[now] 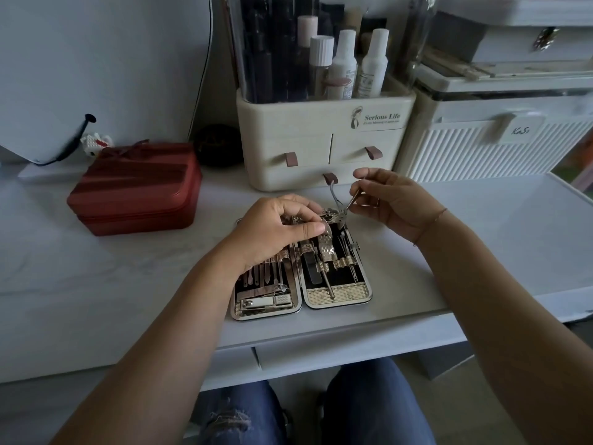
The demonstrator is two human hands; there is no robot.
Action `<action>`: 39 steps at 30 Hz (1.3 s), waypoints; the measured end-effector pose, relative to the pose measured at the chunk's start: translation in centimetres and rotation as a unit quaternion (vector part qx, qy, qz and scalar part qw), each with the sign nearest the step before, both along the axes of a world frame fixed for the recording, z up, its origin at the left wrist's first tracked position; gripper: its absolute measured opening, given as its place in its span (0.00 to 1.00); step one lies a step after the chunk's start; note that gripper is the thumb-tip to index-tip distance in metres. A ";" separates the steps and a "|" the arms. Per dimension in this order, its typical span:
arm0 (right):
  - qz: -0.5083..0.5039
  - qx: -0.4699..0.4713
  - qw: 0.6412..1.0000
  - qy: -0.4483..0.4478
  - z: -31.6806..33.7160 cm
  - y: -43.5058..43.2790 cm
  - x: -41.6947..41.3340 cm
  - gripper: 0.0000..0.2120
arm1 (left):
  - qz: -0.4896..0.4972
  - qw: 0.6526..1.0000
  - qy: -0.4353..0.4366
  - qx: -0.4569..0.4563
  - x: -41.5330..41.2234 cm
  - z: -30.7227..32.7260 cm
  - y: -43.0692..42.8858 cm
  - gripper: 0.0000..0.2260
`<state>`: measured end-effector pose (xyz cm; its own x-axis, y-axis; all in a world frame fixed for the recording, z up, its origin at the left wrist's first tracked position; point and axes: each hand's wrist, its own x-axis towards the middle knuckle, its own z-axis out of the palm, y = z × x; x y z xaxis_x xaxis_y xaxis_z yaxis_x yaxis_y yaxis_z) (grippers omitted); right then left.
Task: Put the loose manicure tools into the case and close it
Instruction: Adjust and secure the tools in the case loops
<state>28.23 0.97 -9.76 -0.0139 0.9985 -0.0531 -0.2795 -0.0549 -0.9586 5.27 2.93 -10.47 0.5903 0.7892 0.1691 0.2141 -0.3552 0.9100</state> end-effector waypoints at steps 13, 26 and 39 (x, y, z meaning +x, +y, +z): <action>-0.059 0.037 0.996 0.050 0.4 -0.4 0.8 0.09 | -0.014 0.996 0.088 0.019 -1.4 -0.2 0.8 0.05; -0.044 0.034 0.997 0.061 0.4 -0.8 -0.1 0.10 | -0.008 0.995 0.095 0.017 -4.7 -0.3 1.7 0.03; -0.010 0.014 0.993 -0.117 0.6 0.4 -6.8 0.11 | -0.017 1.000 0.023 -0.007 -4.3 0.2 0.9 0.09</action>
